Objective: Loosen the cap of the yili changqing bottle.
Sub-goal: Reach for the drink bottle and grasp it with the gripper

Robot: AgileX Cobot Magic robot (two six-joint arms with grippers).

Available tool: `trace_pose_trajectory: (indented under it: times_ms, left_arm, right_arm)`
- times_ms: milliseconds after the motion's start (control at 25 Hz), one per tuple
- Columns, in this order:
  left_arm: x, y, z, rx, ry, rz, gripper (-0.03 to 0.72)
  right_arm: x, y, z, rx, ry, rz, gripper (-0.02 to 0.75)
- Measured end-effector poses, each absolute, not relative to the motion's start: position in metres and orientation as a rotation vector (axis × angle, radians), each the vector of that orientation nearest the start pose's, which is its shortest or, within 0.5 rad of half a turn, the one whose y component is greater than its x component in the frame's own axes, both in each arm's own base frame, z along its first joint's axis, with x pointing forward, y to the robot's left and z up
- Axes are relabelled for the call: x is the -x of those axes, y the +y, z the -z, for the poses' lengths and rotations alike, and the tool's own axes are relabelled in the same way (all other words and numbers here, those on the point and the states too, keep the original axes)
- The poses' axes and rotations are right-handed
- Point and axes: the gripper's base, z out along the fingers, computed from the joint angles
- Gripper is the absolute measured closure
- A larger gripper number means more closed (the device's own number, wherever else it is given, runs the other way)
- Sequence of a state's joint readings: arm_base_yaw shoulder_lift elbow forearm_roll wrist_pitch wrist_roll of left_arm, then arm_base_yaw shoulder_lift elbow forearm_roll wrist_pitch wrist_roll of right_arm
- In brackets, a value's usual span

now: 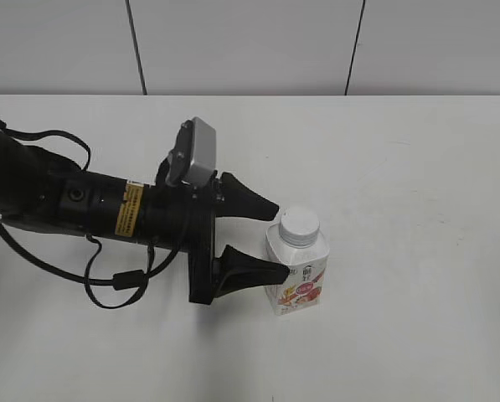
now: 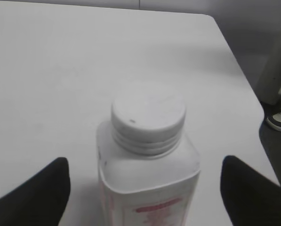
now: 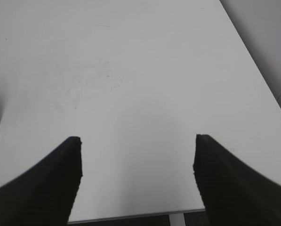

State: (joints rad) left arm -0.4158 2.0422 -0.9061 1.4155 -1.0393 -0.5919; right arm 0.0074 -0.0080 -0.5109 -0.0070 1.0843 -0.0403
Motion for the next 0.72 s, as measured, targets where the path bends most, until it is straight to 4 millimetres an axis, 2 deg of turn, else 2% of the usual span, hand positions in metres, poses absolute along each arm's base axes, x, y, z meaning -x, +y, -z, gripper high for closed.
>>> trace_pose_trajectory:
  times_ms: [240,480,720]
  left_arm:
    - [-0.273,-0.22,-0.115,-1.513,1.498,1.037,0.095]
    - [-0.274,-0.222,-0.11,-1.523,1.544,0.978,0.099]
    - [-0.281,-0.224,-0.113,-1.401,1.59,0.97,0.099]
  right_arm:
    - [0.008,-0.001,-0.278,0.048,2.049,0.029,0.155]
    - [0.008,-0.001,-0.278,0.048,2.049,0.029,0.155]
    - [0.008,-0.001,-0.278,0.048,2.049,0.029,0.155]
